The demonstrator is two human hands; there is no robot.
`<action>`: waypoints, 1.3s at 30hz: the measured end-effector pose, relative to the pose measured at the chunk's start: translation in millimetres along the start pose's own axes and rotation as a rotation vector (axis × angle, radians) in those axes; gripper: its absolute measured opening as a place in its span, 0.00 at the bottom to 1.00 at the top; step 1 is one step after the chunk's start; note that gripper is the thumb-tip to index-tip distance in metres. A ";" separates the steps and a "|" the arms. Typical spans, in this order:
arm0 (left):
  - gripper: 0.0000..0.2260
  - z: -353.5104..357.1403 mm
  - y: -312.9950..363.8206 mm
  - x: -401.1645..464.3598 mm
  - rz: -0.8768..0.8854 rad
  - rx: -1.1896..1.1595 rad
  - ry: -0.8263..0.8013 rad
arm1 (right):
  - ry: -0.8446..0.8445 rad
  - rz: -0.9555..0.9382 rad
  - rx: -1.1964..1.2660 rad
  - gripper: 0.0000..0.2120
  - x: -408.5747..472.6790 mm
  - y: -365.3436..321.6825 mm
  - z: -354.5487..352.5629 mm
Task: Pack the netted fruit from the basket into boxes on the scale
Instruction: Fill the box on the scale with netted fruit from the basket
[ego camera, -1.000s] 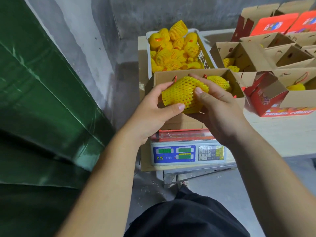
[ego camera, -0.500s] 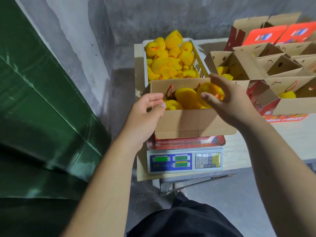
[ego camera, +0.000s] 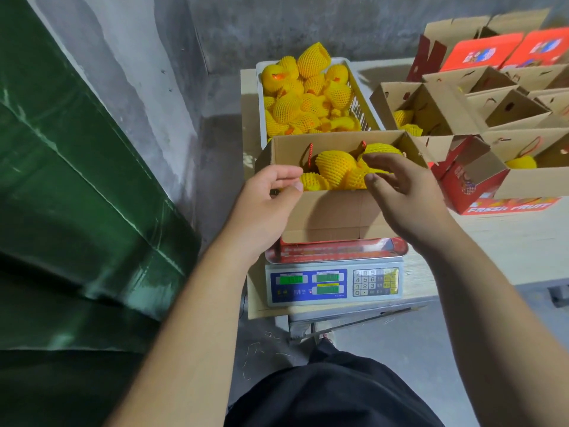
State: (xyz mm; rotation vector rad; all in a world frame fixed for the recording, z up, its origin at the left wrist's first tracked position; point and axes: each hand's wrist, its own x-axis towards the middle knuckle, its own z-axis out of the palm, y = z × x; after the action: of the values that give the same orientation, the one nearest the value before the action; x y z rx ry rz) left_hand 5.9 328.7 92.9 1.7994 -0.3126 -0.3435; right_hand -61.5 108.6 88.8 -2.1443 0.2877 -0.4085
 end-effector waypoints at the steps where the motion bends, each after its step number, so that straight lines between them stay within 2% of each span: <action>1: 0.11 0.5 0.4 0.5 0.002 0.006 0.001 | -0.008 -0.004 -0.001 0.16 -0.1 -1.1 1.3; 9: 0.10 5.3 6.9 11.9 0.023 0.029 -0.007 | -0.086 -0.023 -0.029 0.16 5.3 -3.2 8.6; 15: 0.10 8.7 15.3 46.4 0.108 0.064 0.003 | -0.057 -0.068 -0.041 0.15 35.7 3.9 6.7; 20: 0.10 -0.7 25.4 116.7 0.140 0.151 -0.019 | -0.077 -0.128 -0.156 0.13 109.2 15.7 -16.6; 23: 0.11 -5.0 28.6 174.3 0.127 0.290 -0.037 | -0.116 -0.142 -0.284 0.13 181.6 39.2 -30.0; 28: 0.14 5.9 20.7 266.7 0.054 0.576 -0.258 | -0.395 -0.187 -0.659 0.15 301.6 107.7 -14.5; 32: 0.16 23.2 -1.3 326.2 0.003 0.878 -0.469 | -0.629 -0.227 -1.077 0.20 346.5 160.6 16.8; 35: 0.17 36.8 -28.0 364.8 -0.082 1.056 -0.641 | -0.642 -0.345 -1.266 0.19 355.1 186.7 30.4; 39: 0.18 65.2 -61.2 403.4 -0.153 1.089 -0.837 | -0.587 -0.361 -1.206 0.16 358.1 195.5 31.4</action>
State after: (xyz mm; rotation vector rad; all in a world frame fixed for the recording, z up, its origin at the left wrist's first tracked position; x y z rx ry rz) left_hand 353.3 130.1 -9.6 2.6577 -1.1066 -1.2120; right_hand 269.3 -104.1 -24.2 -3.3747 -0.2933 0.3341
